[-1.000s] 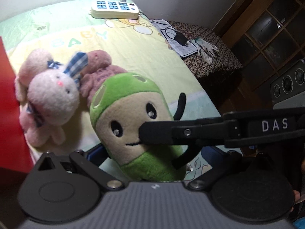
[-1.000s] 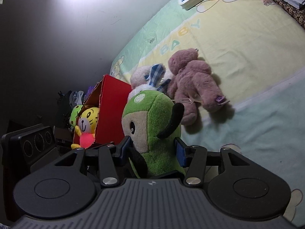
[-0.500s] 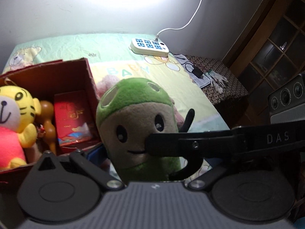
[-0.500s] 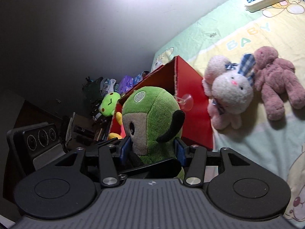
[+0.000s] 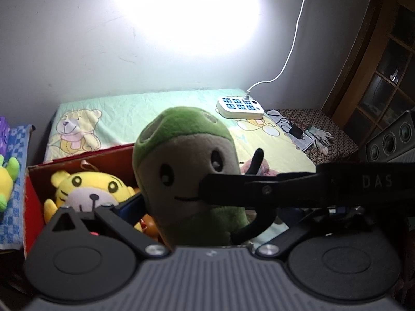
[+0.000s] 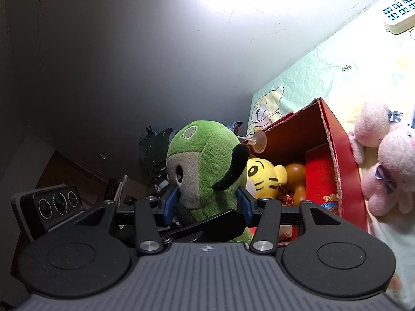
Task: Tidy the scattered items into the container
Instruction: 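Lower the green bean plush into the box beside the tiger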
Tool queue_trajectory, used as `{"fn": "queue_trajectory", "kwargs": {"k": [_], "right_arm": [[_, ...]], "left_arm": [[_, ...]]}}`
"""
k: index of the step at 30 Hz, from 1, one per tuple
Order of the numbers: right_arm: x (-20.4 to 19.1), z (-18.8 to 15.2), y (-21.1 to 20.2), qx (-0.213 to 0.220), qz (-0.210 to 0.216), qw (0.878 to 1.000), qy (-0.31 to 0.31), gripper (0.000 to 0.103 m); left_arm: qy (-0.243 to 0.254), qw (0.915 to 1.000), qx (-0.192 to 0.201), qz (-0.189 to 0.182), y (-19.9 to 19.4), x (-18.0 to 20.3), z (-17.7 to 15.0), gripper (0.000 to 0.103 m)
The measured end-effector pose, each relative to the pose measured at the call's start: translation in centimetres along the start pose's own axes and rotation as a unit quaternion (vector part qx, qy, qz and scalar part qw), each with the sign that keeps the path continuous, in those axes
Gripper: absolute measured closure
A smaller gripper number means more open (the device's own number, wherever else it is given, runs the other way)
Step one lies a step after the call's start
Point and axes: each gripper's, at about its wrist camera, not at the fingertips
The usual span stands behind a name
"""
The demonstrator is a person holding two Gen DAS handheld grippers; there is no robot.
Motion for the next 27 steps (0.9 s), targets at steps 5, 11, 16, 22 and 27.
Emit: {"fn": "queue_trajectory", "kwargs": {"k": [5,11,16,22,27], "right_arm": [[0.9,0.4,1.9,0.008,-0.004,1.000,0.020,0.052],[2.6,0.3,3.0,0.007,-0.023,0.999,0.039,0.052],[4.1,0.1,3.7,0.003,-0.037,0.998,0.053,0.052],[4.2,0.4,4.6,-0.009,-0.053,0.998,0.046,0.052],[2.9,0.2,6.0,-0.032,-0.104,0.994,0.003,0.051]], "left_arm": [[0.004,1.0000,-0.008,-0.004,1.7,-2.1,0.5,0.001],[0.002,0.9994,-0.029,-0.017,4.5,-3.6,0.5,0.000],[0.003,0.9984,-0.051,-0.024,6.6,-4.5,0.5,0.000],[0.006,0.9978,-0.062,-0.020,7.5,-5.2,0.4,0.000],[0.002,0.9971,-0.076,-0.006,7.9,-5.8,-0.3,0.001]]}}
Point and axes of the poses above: each gripper's, at about its wrist camera, not at the fingertips, and y roughly the way its jaws point, x to its right, z to its top, and after that the axes turned 11 degrees about -x, right-handed
